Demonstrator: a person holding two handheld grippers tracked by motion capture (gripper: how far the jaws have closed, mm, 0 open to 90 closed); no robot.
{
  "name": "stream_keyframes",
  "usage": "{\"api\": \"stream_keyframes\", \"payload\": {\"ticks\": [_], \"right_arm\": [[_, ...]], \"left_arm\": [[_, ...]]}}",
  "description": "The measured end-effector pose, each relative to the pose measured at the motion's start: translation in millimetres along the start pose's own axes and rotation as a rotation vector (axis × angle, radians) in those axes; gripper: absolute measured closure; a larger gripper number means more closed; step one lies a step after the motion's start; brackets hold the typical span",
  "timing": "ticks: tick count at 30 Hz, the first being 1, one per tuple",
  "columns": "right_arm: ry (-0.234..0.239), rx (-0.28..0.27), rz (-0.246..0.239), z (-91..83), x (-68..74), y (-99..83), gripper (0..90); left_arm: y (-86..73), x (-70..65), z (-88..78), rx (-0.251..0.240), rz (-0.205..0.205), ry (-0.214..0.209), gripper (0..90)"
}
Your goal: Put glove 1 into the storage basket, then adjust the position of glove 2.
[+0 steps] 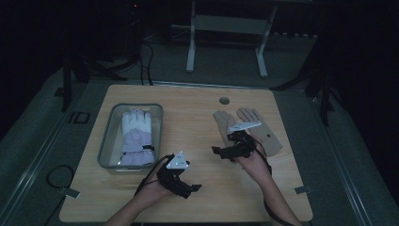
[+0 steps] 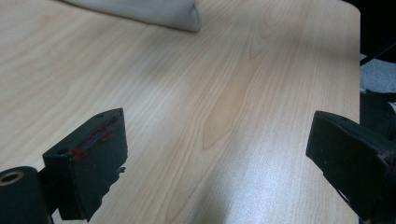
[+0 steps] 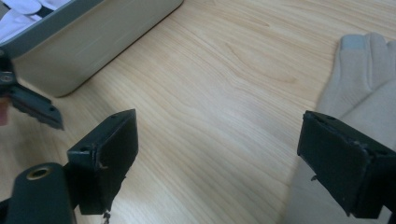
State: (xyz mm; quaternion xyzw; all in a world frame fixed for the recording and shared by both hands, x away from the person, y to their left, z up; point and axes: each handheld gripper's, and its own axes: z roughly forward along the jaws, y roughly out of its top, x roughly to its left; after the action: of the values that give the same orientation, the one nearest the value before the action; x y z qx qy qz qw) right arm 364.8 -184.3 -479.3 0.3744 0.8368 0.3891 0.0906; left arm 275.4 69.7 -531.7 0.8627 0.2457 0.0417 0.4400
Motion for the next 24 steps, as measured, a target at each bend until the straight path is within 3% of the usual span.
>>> {"api": "stream_keyframes", "payload": {"ticks": [4,9,11,16,24], "right_arm": [[-0.03,-0.016,-0.005,-5.0,-5.8,-5.7,10.8],[-0.055,0.023,-0.03,-3.1,-11.9,-20.9,10.7],[-0.036,0.036,-0.033,-2.3,-15.9,-27.1,11.2],[-0.041,0.018,-0.045,-2.3,-28.8,-36.4,17.5],[-0.122,-0.009,-0.046,-0.6,-56.6,-33.3,29.4]], "left_arm": [[-6.3,-1.6,9.0,0.011,0.005,0.007,5.7],[-13.3,-3.3,15.6,0.009,0.013,0.021,5.7],[-14.8,-3.3,16.8,0.01,0.014,0.023,5.7],[-18.4,-3.8,19.4,0.013,0.03,0.031,5.7],[-20.9,-7.6,20.7,0.014,0.057,0.026,5.7]]}}
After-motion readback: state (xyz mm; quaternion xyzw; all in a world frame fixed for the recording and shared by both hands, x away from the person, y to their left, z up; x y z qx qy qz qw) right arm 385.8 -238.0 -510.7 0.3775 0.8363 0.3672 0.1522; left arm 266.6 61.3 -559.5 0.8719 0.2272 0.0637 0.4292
